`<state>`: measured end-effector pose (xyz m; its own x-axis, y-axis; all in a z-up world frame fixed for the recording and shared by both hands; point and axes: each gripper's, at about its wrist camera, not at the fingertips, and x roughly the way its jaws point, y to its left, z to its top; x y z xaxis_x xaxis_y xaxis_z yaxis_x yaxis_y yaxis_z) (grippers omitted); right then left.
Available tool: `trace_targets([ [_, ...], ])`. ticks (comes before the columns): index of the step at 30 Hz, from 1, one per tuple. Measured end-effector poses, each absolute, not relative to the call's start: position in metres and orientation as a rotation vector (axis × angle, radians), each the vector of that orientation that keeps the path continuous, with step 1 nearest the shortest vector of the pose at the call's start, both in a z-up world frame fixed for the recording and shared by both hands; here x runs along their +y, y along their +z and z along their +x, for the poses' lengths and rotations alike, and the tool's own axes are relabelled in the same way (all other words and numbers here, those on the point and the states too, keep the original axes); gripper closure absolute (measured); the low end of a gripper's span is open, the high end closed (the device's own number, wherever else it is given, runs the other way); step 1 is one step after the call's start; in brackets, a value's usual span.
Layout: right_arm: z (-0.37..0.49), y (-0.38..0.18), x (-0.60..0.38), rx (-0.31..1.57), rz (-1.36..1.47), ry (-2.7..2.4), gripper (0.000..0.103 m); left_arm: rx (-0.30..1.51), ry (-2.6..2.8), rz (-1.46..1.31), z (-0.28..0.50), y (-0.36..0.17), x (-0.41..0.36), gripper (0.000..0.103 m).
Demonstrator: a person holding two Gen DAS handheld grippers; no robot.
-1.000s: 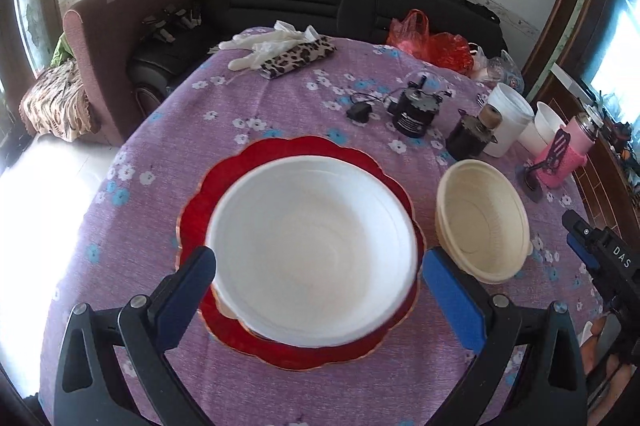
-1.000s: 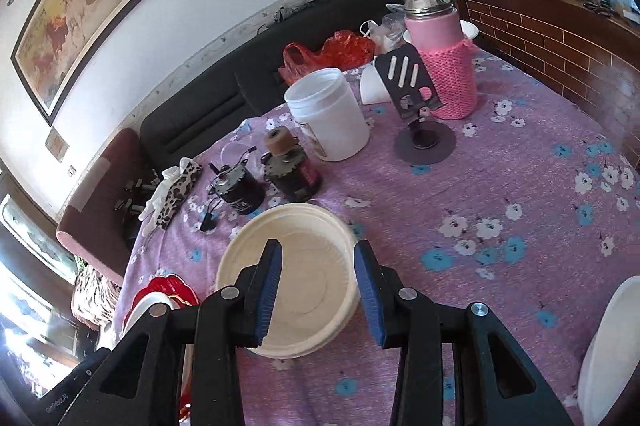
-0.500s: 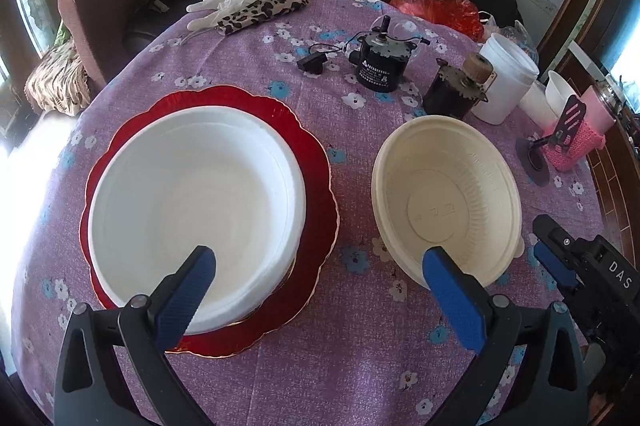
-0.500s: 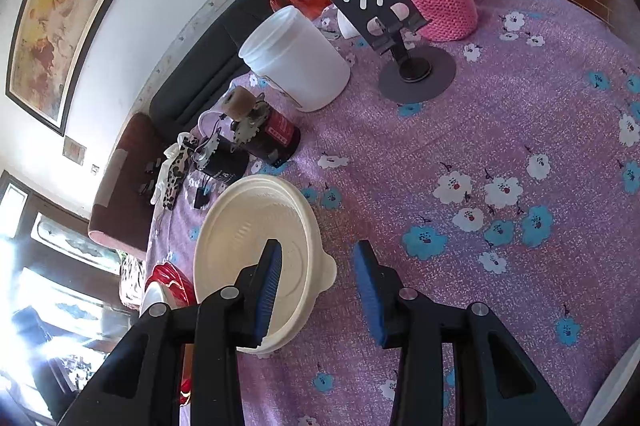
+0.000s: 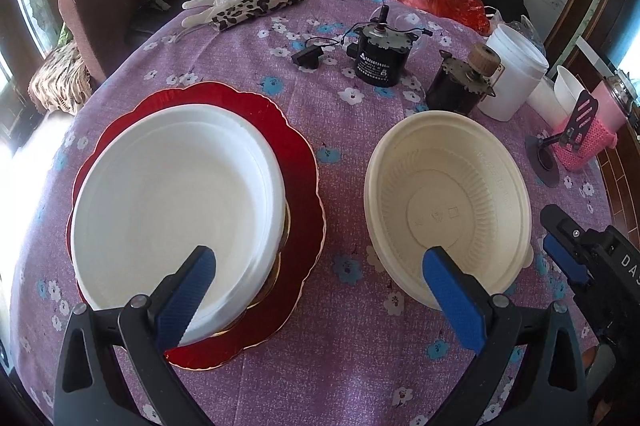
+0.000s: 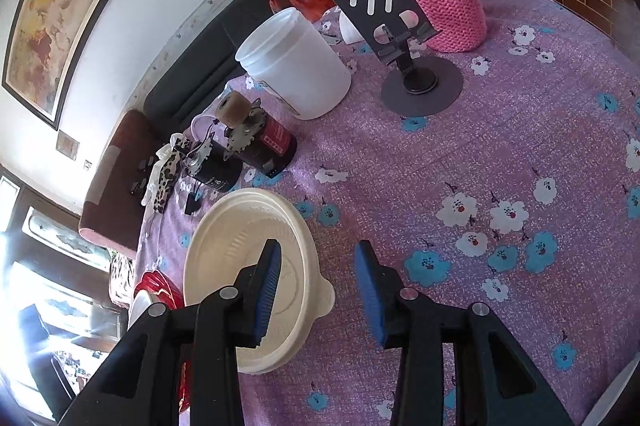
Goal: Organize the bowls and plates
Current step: 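Move both grippers toward the rim of the beige plastic bowl, then hold the right gripper open at the beige bowl rim while the left gripper moves toward it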
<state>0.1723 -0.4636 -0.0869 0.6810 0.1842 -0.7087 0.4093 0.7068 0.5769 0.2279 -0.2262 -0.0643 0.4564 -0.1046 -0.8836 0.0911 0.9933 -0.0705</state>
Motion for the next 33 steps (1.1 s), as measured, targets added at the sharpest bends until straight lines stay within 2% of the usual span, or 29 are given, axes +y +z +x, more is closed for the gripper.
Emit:
trace_targets([
  [33, 0.193, -0.108, -0.454, 0.838, 0.738, -0.177, 0.061, 1.104, -0.124, -0.006, 0.247, -0.079, -0.238, 0.0],
])
